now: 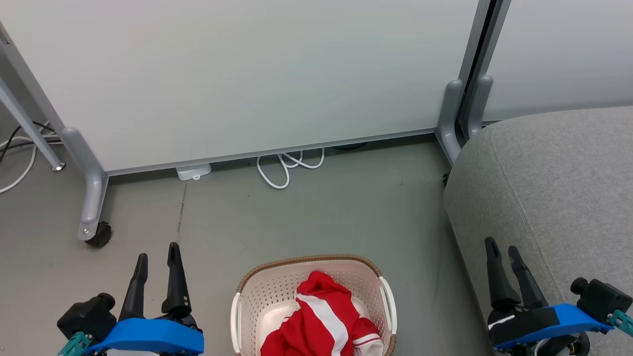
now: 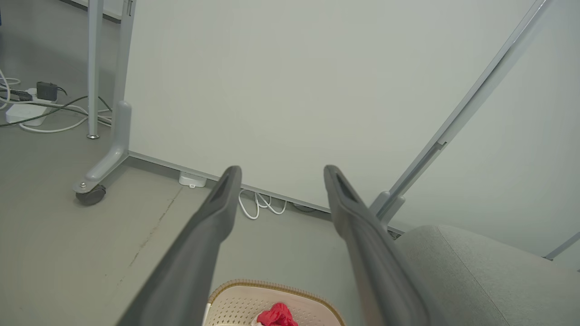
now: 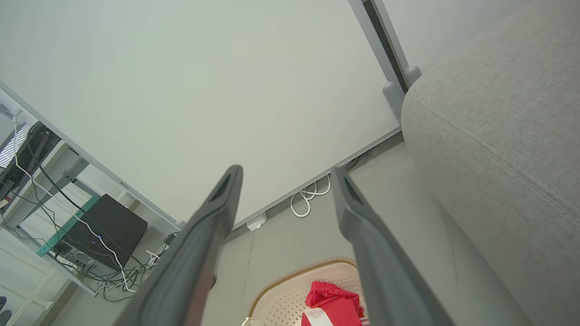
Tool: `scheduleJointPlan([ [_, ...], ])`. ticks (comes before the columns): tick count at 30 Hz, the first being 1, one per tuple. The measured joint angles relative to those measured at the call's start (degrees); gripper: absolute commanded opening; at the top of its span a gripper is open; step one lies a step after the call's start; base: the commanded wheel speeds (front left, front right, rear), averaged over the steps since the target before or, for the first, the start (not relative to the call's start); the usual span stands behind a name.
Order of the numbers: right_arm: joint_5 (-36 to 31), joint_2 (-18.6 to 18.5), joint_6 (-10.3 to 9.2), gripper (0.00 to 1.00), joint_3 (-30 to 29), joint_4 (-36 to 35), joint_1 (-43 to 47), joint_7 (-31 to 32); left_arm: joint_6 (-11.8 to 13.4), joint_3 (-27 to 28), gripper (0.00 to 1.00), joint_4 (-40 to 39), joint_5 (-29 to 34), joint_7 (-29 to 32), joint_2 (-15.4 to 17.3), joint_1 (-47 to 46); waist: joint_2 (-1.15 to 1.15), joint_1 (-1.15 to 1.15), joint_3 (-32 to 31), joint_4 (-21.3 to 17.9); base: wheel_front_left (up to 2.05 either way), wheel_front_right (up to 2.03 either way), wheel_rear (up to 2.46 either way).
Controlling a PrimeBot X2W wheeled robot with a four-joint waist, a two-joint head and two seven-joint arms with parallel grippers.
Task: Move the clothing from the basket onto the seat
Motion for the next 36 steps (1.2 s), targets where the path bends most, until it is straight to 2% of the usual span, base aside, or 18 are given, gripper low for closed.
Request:
scheduleJointPlan([
  [12,-6.4,-0.1,0.00,1.00,0.4,0.0,0.0,-1.6,-0.4,-0.7,1.00,0.8,6.3,-1.7,0.1,0.5,0.00,0.00,-0.2,0.1,0.00,0.00,0.00],
  [36,-18.0,-0.2,0.01,1.00,1.1,-0.2,0.0,-3.7,-0.9,-1.4,1.00,3.4,15.1,-4.6,0.1,0.7,0.00,0.00,-0.4,-0.1,0.00,0.00,0.00],
])
